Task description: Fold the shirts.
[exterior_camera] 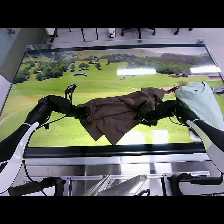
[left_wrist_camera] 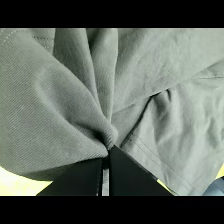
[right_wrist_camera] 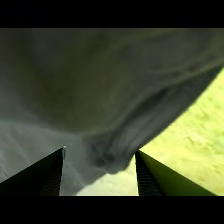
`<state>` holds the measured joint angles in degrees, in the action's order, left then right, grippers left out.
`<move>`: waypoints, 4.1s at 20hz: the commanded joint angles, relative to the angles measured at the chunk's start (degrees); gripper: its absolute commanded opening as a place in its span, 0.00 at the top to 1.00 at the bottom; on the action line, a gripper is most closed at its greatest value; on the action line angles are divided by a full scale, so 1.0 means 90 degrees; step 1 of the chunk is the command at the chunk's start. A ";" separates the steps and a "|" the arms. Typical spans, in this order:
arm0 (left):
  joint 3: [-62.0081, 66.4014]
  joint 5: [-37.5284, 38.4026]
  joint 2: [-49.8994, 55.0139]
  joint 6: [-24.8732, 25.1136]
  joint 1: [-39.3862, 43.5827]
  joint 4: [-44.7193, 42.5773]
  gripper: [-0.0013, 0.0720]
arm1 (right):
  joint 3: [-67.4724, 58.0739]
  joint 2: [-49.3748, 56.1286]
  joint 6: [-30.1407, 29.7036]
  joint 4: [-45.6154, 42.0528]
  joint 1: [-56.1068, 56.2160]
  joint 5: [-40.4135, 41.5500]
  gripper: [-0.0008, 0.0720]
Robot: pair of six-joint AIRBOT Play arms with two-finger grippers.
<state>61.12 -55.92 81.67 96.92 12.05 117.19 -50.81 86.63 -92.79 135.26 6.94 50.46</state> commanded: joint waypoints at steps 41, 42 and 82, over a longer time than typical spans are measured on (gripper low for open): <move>0.4374 -0.1545 0.2543 0.0090 -0.1027 -0.0415 0.96 | -0.3191 0.0274 -0.1059 -0.0937 -0.1617 -0.0177 0.96; 0.4775 -0.1683 0.3150 0.0085 -0.1027 -0.0413 0.96 | -0.3208 0.0731 -0.1287 -0.0464 -0.1790 -0.0328 0.96; 0.3079 0.0102 0.2477 -0.1843 -0.0255 -0.3067 0.96 | -0.4469 0.2652 -0.1382 -0.1171 -0.2358 0.1001 0.96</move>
<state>89.97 -55.48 103.81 80.97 9.82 89.49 -91.94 110.45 -105.06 124.53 -14.55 59.68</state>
